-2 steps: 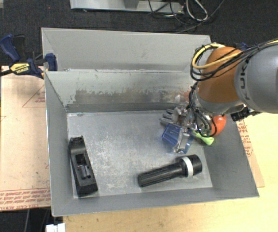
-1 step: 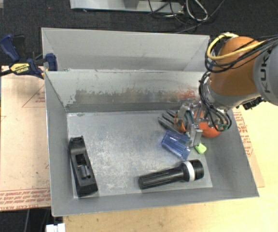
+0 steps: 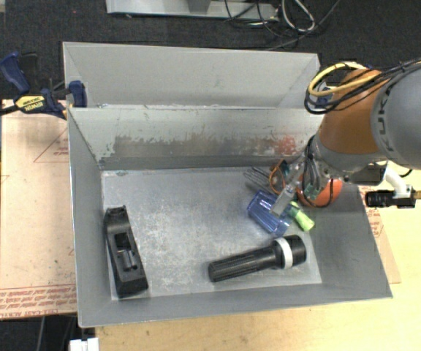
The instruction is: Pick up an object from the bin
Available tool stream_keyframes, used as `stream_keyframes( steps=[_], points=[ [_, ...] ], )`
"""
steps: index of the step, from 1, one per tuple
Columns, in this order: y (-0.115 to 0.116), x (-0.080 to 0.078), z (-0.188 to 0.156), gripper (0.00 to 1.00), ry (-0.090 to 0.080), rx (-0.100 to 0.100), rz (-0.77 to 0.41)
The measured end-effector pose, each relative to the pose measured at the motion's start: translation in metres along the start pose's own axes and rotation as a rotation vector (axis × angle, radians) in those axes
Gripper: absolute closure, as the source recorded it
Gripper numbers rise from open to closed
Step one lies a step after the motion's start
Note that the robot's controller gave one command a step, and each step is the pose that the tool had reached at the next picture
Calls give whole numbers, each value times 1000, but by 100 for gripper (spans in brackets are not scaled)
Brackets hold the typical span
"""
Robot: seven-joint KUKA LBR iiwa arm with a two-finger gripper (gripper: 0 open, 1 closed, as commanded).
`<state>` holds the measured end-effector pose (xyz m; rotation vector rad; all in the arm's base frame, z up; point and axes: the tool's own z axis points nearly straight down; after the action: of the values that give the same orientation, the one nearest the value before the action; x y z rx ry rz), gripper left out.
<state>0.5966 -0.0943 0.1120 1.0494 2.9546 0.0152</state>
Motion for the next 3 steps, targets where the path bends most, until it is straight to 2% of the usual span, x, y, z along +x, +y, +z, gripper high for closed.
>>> stream_keyframes(
  steps=[1,2,3],
  points=[
    [13,-9,24,0,-24,-17,-432],
    [22,18,36,100,-22,-16,178],
    [21,17,35,100,-21,-15,177]
  ],
)
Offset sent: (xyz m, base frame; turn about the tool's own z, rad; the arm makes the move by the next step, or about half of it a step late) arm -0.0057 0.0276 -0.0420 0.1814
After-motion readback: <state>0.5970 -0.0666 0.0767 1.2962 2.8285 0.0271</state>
